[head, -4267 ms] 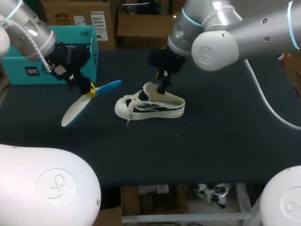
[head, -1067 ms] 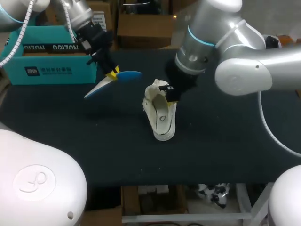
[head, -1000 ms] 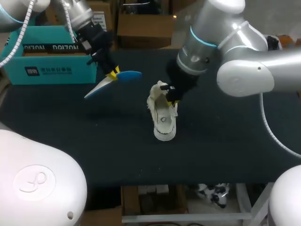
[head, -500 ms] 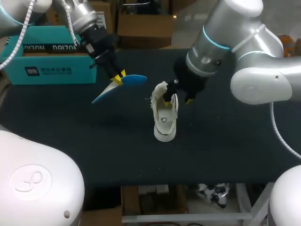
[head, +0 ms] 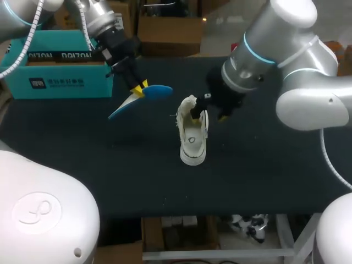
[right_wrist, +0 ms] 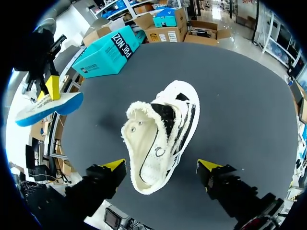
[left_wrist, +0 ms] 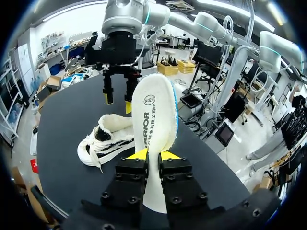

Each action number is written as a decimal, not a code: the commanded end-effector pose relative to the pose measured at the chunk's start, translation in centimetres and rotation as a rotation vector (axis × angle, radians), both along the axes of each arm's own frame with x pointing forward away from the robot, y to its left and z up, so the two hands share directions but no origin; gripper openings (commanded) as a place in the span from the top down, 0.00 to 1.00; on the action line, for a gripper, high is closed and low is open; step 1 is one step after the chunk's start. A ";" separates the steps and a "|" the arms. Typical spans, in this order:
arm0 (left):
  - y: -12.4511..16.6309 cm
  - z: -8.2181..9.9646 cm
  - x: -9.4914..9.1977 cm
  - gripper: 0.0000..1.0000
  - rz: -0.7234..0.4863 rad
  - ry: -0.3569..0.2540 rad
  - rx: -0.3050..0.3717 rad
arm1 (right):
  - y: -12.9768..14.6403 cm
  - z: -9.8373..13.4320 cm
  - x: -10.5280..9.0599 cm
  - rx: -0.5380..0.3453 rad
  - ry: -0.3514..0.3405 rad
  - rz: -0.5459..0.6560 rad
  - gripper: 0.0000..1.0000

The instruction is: Open the shoe tongue, take the insole out of the shoe, put the insole back into the shoe, and pack the shoe into the shoebox

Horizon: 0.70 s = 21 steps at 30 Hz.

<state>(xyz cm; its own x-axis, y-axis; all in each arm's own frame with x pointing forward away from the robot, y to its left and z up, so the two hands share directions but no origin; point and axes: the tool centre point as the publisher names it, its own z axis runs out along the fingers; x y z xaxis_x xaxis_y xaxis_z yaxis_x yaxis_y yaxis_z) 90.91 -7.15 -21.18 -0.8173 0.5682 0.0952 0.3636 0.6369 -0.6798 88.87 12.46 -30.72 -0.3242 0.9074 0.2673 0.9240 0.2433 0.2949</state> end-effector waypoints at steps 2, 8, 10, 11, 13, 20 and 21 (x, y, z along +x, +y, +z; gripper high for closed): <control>-1.2 -1.4 -4.5 1.00 -0.002 -0.052 -0.045 | -4.0 2.2 -1.1 0.140 0.085 -0.074 0.00; -3.3 -1.3 -7.7 1.00 -0.082 -0.094 -0.100 | -6.2 3.2 -3.7 0.339 0.264 -0.269 0.00; -4.3 -1.2 -8.4 1.00 -0.119 -0.106 -0.111 | -6.2 3.9 -4.6 0.379 0.260 -0.267 0.00; -4.8 -1.2 -8.7 1.00 -0.146 -0.112 -0.112 | -6.2 3.9 -4.6 0.379 0.260 -0.267 0.00; -5.7 -0.8 -9.3 1.00 -0.195 -0.133 -0.135 | -6.2 3.9 -4.6 0.379 0.260 -0.267 0.00; -9.1 -0.5 -11.4 1.00 -0.391 -0.201 -0.183 | -6.2 3.9 -4.6 0.379 0.260 -0.267 0.00; -9.5 -0.6 -11.6 1.00 -0.409 -0.204 -0.185 | -6.2 3.9 -4.6 0.379 0.260 -0.267 0.00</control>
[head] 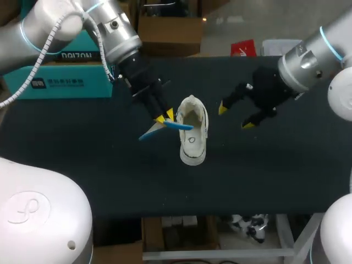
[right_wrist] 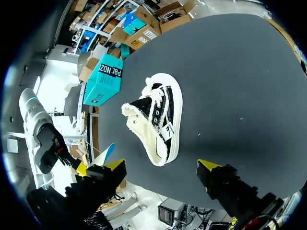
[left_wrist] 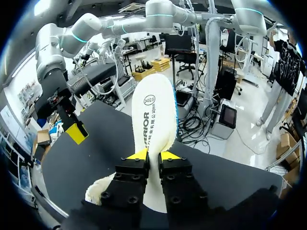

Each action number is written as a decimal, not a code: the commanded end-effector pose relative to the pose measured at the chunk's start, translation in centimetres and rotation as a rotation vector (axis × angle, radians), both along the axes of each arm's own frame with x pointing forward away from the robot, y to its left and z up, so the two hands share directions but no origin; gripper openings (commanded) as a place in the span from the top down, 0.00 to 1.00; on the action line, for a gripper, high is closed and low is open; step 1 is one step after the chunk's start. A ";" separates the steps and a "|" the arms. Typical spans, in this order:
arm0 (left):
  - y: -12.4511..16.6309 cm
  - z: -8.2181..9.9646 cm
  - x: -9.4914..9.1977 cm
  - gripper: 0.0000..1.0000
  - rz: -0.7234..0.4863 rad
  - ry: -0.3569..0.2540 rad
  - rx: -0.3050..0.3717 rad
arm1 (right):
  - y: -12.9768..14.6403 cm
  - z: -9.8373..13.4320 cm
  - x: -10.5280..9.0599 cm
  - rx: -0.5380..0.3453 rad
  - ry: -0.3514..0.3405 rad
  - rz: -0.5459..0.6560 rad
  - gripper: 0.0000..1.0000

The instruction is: Open the shoe tongue, take the insole out of the shoe, put the insole back into the shoe, and pack the shoe into the shoebox

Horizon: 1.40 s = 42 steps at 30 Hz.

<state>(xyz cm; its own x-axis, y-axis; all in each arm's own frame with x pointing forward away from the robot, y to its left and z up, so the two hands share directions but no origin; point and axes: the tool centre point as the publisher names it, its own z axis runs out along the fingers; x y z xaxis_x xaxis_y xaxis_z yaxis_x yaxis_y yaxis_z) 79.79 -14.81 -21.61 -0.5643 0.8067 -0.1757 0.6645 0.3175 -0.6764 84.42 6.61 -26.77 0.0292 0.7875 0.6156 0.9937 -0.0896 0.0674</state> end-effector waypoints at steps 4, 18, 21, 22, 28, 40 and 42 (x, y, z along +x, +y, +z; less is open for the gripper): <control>-2.7 -0.4 -1.1 1.00 -0.133 -0.074 -0.001 | 0.6 -0.6 -0.3 0.074 0.152 -0.138 0.00; -4.4 -0.3 -0.5 1.00 -0.294 -0.152 -0.141 | 4.3 -0.8 -3.5 0.402 0.298 -0.360 0.00; -4.6 -0.1 -0.9 1.00 -0.334 -0.151 -0.170 | 4.8 -0.7 -3.8 0.435 0.291 -0.352 0.00; -4.7 -0.1 -1.1 1.00 -0.345 -0.152 -0.177 | 4.8 -0.7 -3.8 0.435 0.291 -0.352 0.00; -4.8 0.2 -2.2 1.00 -0.411 -0.172 -0.209 | 4.8 -0.7 -3.8 0.435 0.291 -0.352 0.00; -5.7 -0.2 -2.9 1.00 -0.487 -0.196 -0.292 | 5.6 -1.6 -2.1 0.655 0.427 -0.377 0.00; -5.9 -0.3 -2.9 1.00 -0.496 -0.198 -0.300 | 5.8 -1.8 -1.8 0.660 0.445 -0.373 0.00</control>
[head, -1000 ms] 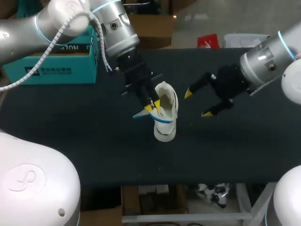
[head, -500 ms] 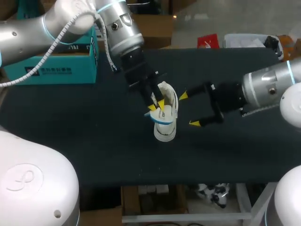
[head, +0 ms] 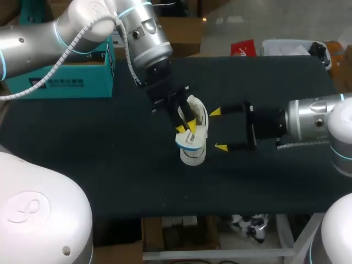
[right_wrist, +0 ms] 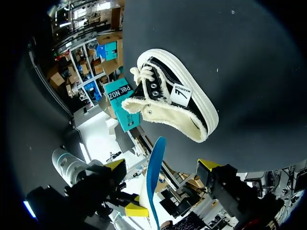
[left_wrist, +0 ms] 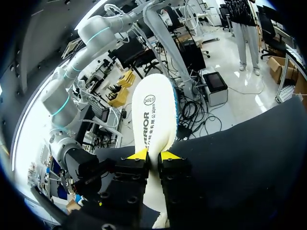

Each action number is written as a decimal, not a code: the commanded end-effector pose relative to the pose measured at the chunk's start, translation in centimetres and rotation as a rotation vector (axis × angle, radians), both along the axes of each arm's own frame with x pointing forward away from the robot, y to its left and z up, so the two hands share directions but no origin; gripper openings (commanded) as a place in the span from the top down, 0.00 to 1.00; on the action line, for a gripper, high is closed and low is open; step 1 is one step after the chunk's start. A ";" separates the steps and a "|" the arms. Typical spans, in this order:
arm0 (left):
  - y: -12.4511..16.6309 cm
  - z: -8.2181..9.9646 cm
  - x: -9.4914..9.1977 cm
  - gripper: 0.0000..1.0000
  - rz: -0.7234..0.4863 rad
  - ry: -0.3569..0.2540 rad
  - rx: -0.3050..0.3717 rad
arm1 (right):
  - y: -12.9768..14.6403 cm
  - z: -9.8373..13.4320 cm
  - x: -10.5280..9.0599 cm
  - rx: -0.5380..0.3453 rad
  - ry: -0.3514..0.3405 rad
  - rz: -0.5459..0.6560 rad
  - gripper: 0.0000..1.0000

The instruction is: Open the shoe tongue, take the insole out of the shoe, put the insole back into the shoe, and pack the shoe into the shoebox

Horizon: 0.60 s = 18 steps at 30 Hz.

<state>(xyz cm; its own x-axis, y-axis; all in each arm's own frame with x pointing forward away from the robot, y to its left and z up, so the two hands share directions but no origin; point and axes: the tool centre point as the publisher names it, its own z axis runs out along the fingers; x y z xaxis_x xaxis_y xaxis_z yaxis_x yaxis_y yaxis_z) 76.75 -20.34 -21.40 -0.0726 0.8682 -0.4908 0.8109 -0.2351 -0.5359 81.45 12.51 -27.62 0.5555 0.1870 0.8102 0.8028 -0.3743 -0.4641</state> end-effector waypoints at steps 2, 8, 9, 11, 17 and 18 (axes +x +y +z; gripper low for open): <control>-0.6 -0.5 0.1 1.00 -0.014 0.003 -0.014 | -0.1 -1.1 1.4 0.075 0.020 0.059 0.00; -1.5 -0.9 -0.3 1.00 -0.038 -0.026 -0.016 | -0.1 -1.3 2.1 0.109 0.030 0.077 0.53; -1.7 -0.9 -0.4 1.00 -0.042 -0.029 -0.014 | -0.1 -1.3 2.2 0.111 0.032 0.080 0.57; -2.0 -1.1 -0.4 1.00 -0.047 -0.034 -0.013 | 0.0 -1.3 2.3 0.115 0.038 0.085 0.68; -2.8 -1.6 -0.3 1.00 -0.039 -0.050 -0.017 | 0.4 -1.1 2.3 0.118 0.049 0.103 0.76; -2.8 -1.6 -0.2 1.00 -0.041 -0.051 -0.016 | 0.5 -1.0 2.3 0.121 0.050 0.106 0.77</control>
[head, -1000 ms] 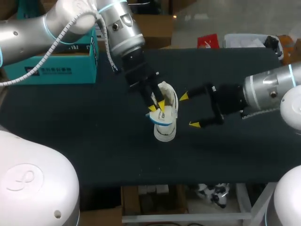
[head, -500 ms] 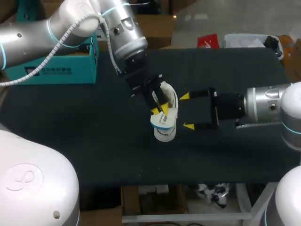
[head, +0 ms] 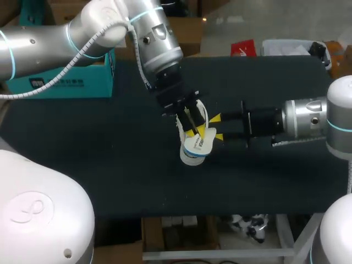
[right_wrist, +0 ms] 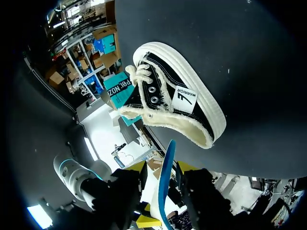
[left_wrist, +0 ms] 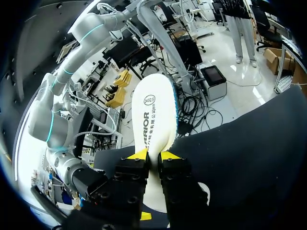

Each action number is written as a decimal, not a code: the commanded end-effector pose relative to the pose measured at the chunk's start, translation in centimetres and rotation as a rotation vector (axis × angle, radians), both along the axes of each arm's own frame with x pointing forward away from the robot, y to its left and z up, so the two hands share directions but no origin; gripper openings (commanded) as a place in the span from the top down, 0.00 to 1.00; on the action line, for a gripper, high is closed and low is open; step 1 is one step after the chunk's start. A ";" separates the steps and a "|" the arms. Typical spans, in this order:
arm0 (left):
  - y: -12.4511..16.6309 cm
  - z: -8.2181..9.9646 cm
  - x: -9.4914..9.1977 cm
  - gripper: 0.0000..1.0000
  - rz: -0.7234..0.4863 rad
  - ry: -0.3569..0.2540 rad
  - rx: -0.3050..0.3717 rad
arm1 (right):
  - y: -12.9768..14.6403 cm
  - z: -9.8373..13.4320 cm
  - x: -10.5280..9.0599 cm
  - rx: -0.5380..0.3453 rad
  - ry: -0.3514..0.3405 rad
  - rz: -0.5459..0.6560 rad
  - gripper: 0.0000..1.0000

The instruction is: Open the shoe tongue, take the insole out of the shoe, put the insole back into the shoe, and pack the shoe into the shoebox

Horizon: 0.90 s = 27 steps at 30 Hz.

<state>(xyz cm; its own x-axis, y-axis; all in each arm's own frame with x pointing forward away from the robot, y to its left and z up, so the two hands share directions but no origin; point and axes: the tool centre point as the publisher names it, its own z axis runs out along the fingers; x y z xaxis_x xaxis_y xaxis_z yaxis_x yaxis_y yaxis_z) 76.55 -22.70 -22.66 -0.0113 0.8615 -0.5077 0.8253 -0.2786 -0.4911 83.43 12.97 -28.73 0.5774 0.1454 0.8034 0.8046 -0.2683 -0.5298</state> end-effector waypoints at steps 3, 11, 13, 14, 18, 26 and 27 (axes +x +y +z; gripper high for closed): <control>-0.8 -0.6 0.2 1.00 0.005 -0.009 0.005 | 0.1 0.2 0.3 0.023 0.010 0.044 0.78; -1.2 -1.2 0.5 1.00 0.017 -0.021 0.018 | 0.1 0.3 0.2 0.026 0.034 0.064 0.75; -1.3 -1.3 0.5 1.00 0.020 -0.024 0.020 | 0.1 0.3 0.2 0.024 0.041 0.070 0.71; -1.3 -1.3 0.6 1.00 0.021 -0.025 0.021 | 0.2 0.4 0.2 0.022 0.042 0.071 0.69; -1.3 -1.4 0.7 1.00 0.024 -0.027 0.024 | 0.2 0.5 0.2 0.019 0.058 0.086 0.79; -1.4 -1.5 0.9 1.00 0.039 -0.028 0.024 | 0.3 0.3 -0.1 0.015 0.073 0.102 1.00; -1.4 -1.5 0.9 1.00 0.042 -0.025 0.025 | 0.2 0.2 -0.2 0.015 0.074 0.103 1.00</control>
